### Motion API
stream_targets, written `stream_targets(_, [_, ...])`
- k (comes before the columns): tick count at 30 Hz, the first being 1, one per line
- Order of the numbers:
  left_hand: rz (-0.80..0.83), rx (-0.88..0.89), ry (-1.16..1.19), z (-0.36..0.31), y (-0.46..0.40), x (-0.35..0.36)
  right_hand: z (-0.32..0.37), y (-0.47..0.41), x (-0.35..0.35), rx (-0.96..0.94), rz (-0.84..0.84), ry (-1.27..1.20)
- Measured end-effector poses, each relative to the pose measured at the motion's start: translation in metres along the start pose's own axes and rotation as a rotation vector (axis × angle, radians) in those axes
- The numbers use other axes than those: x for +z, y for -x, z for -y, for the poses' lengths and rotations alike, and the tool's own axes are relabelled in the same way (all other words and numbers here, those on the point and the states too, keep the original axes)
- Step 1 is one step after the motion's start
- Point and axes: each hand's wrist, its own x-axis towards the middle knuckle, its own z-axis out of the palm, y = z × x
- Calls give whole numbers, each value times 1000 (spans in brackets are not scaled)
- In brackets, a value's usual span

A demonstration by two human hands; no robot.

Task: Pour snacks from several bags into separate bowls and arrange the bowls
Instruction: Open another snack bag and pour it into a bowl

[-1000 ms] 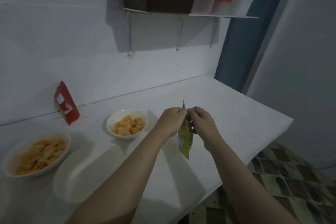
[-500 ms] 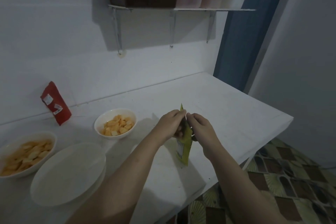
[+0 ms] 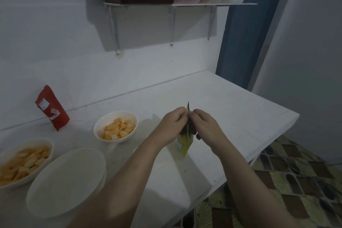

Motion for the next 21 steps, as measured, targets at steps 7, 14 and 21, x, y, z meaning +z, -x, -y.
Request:
stream_targets(7, [-48, 126, -42, 9, 0, 8, 0, 0, -8, -165, -39, 243])
stream_targets(14, [-16, 113, -3, 9, 6, 14, -8, 1, -9, -59, -12, 103])
stream_targets(21, [-8, 144, -18, 2, 3, 12, 0, -4, -16, -72, 2, 64])
